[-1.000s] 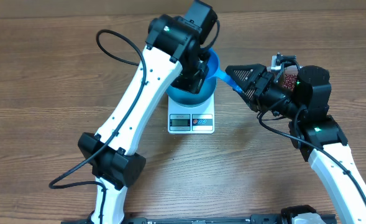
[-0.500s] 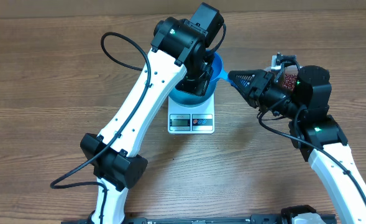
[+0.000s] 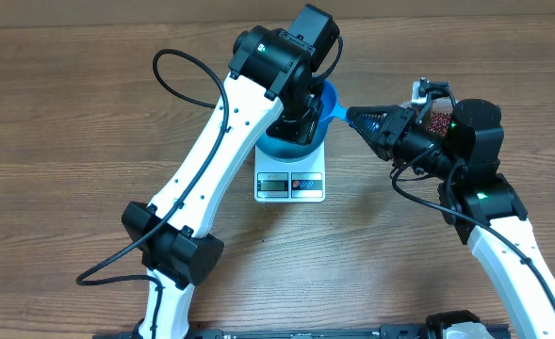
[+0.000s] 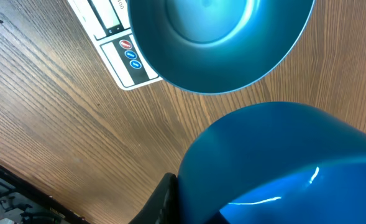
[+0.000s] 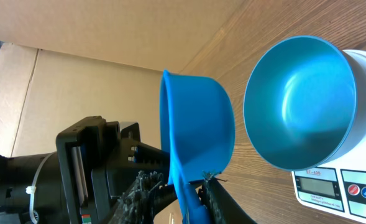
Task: Scoop item into bowl and weigh 150g on scale
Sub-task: 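Close the right gripper on the blue scoop's handle, then open the left gripper, releasing the scoop to the right gripper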
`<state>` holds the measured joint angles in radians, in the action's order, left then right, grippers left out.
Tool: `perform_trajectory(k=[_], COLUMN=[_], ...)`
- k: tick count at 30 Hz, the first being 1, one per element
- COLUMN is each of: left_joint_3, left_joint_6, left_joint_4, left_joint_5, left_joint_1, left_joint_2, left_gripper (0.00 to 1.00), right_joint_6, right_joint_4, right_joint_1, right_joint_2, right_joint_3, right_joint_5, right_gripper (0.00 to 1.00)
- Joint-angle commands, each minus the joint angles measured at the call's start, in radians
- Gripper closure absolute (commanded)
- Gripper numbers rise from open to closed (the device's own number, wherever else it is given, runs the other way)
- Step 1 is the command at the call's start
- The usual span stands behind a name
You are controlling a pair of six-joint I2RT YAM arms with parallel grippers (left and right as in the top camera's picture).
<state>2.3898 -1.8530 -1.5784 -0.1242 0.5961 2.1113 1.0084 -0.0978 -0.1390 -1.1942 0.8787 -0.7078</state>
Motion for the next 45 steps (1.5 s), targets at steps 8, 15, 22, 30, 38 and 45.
perform_trajectory(k=[8, 15, 22, 30, 38, 45], left_joint_3=[0.014, 0.014, 0.014, 0.014, 0.014, 0.014], left_joint_6=[-0.01, -0.011, -0.01, -0.01, -0.01, -0.012], left_joint_4=[-0.002, -0.002, -0.002, -0.003, -0.007, -0.018], left_joint_5=[0.002, 0.004, 0.003, 0.0, 0.0, 0.0], left_joint_1=[0.029, 0.032, 0.033, 0.033, 0.033, 0.033], left_joint_2=[-0.039, -0.039, -0.039, -0.039, -0.039, -0.039], left_gripper=[0.9, 0.9, 0.9, 0.91, 0.94, 0.96], right_joint_6=[-0.014, -0.014, -0.015, -0.018, -0.017, -0.018], right_joint_4=[0.007, 0.007, 0.007, 0.007, 0.007, 0.003], right_joint_1=[-0.006, -0.006, -0.006, -0.006, -0.006, -0.006], right_joint_2=[0.003, 0.003, 0.003, 0.003, 0.003, 0.003], right_joint_3=[0.024, 0.024, 0.024, 0.024, 0.024, 0.024], right_joint_5=[-0.012, -0.012, -0.011, -0.011, 0.005, 0.027], right_gripper=[0.84, 0.83, 0.84, 0.94, 0.84, 0.88])
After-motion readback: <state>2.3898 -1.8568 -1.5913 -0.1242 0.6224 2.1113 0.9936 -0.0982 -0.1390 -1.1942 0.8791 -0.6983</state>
